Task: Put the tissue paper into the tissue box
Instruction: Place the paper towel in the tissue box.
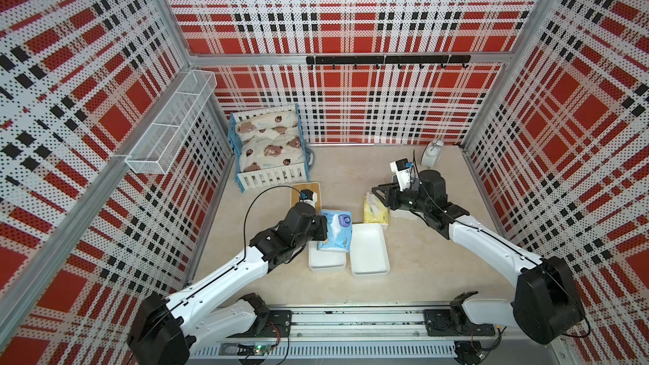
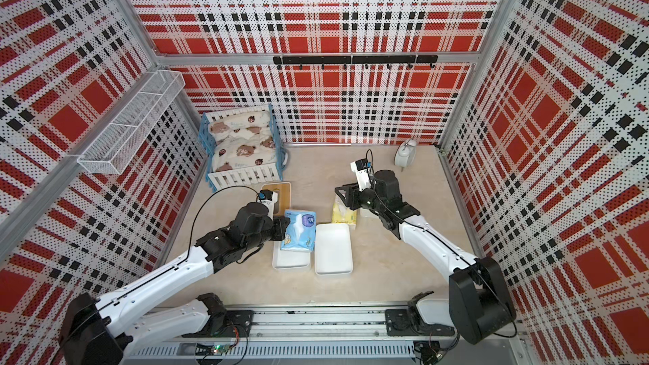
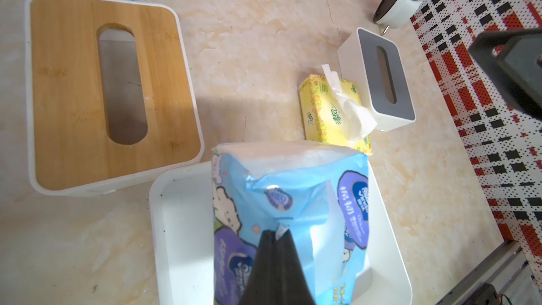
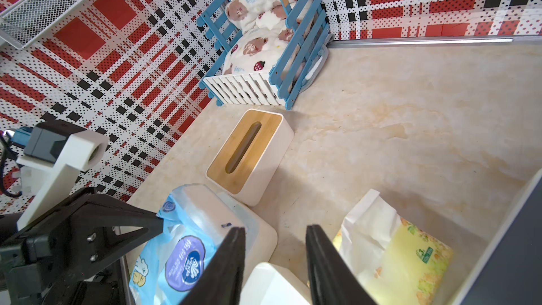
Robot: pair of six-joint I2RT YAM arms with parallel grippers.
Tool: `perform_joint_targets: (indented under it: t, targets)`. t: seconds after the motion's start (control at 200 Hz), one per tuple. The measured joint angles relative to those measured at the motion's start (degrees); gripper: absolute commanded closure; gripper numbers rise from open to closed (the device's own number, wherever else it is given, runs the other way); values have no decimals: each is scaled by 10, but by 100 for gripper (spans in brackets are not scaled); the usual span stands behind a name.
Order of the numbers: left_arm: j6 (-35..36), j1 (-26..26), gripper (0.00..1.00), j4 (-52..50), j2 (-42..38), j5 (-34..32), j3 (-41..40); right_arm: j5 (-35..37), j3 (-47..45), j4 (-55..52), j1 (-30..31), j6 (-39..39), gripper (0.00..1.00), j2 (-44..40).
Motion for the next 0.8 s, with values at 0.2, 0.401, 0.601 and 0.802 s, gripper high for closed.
perform_joint_targets:
  t: [0.2, 0.401, 0.601, 0.802]
  targets:
    - [-1, 15, 100, -1, 0, -8, -24, 0, 0, -1, 0, 0, 60, 1]
    - [2, 38, 100, 4, 6, -5, -49, 0, 0, -1, 0, 0, 60, 8]
    - [3, 50, 100, 23, 41, 13, -78, 0, 0, -5, 0, 0, 60, 16]
    - [5, 51, 100, 45, 81, 36, -89, 0, 0, -9, 0, 0, 60, 16]
